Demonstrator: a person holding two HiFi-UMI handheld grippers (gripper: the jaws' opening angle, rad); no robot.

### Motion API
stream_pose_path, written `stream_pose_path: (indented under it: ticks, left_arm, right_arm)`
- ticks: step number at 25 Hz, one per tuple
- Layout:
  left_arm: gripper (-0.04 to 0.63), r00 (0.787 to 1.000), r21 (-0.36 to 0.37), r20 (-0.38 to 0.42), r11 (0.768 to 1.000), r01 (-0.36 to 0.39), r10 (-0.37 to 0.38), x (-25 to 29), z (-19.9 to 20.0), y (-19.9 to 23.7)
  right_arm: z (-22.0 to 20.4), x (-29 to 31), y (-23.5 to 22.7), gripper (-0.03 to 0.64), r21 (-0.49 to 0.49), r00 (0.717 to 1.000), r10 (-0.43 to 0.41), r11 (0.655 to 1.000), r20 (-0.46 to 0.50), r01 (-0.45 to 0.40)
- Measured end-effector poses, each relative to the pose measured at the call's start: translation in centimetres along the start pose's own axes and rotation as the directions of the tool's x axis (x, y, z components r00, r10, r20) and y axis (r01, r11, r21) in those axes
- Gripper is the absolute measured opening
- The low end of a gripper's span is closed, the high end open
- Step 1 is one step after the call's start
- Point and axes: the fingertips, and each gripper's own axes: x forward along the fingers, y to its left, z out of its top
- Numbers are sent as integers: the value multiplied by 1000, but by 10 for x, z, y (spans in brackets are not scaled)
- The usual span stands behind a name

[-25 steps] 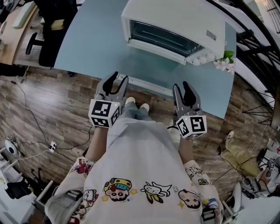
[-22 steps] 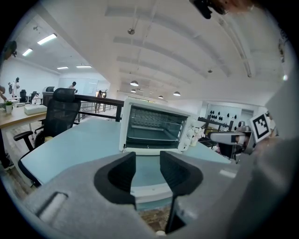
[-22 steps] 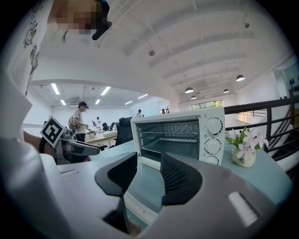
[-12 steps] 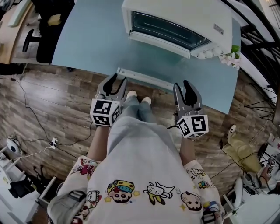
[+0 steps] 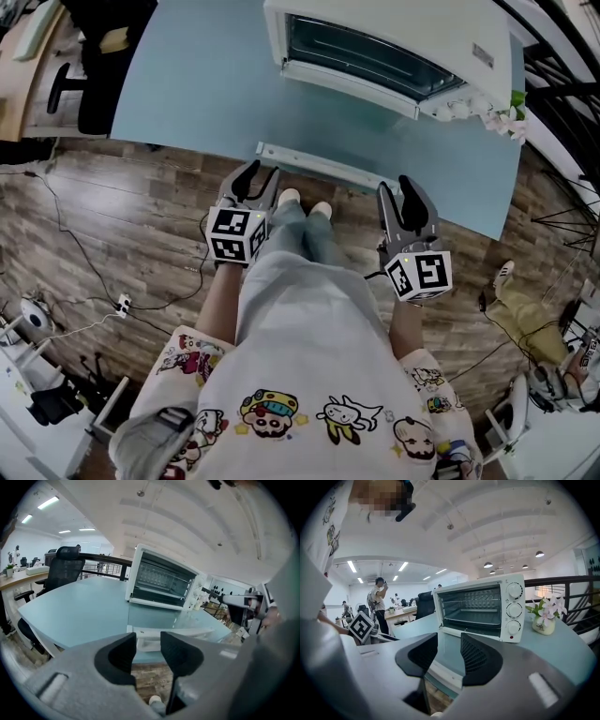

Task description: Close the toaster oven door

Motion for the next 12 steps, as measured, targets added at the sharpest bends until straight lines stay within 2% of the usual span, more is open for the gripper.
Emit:
stream_pose_path:
  ticks: [12]
  left_arm:
    - [156, 998, -9, -51, 1000, 20, -20, 31, -22, 10]
  right_arm:
    - [-14, -1, -7, 152, 11, 999, -30, 999, -32, 30]
